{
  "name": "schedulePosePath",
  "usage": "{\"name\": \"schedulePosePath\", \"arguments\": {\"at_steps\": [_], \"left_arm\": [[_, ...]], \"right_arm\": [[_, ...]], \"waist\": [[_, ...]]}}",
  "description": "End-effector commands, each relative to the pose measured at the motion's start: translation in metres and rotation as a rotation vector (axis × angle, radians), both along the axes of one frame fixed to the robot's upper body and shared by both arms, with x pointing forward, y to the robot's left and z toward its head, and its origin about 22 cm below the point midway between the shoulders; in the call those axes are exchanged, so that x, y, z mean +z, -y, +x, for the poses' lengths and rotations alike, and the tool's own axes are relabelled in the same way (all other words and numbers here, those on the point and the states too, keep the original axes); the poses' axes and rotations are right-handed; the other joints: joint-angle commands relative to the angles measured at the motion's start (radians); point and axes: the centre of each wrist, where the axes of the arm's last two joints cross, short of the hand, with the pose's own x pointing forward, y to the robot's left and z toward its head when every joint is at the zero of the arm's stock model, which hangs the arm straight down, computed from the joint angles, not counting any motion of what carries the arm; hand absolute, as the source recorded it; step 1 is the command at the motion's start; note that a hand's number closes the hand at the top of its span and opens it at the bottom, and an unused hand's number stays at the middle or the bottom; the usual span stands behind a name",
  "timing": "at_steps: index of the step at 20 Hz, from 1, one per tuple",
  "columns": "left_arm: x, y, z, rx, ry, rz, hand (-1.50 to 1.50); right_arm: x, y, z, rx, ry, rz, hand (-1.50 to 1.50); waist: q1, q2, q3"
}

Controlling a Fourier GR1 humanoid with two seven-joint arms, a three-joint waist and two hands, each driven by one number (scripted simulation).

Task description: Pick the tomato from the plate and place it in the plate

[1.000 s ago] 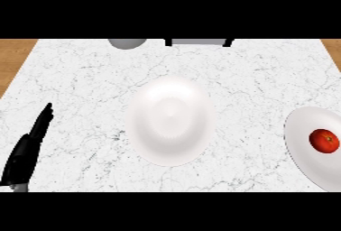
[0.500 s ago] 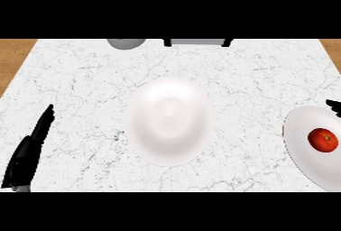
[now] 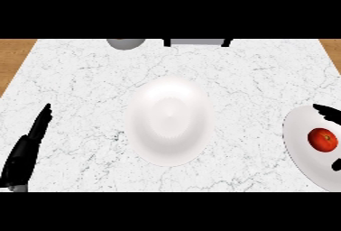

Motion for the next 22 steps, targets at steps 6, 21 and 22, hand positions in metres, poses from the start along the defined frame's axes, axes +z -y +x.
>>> {"name": "schedulePosePath", "arguments": {"at_steps": [6,21,22], "left_arm": [[0.011,-0.003,-0.008,0.01,-0.004,0.009,0.0],[0.007,0.007,0.005,-0.029,-0.006,0.011,0.0],[0.012,0.012,0.015,-0.015,0.018,0.002,0.0]], "right_arm": [[-0.036,-0.01,-0.001,0.019,0.0,-0.003,-1.5],[-0.001,-0.08,0.06,0.147,0.33,-0.406,1.5],[-0.027,-0.101,0.058,0.152,0.321,-0.407,1.5]], "waist": [[0.003,0.001,0.0],[0.022,0.001,-0.001],[0.013,0.003,0.0]]}}
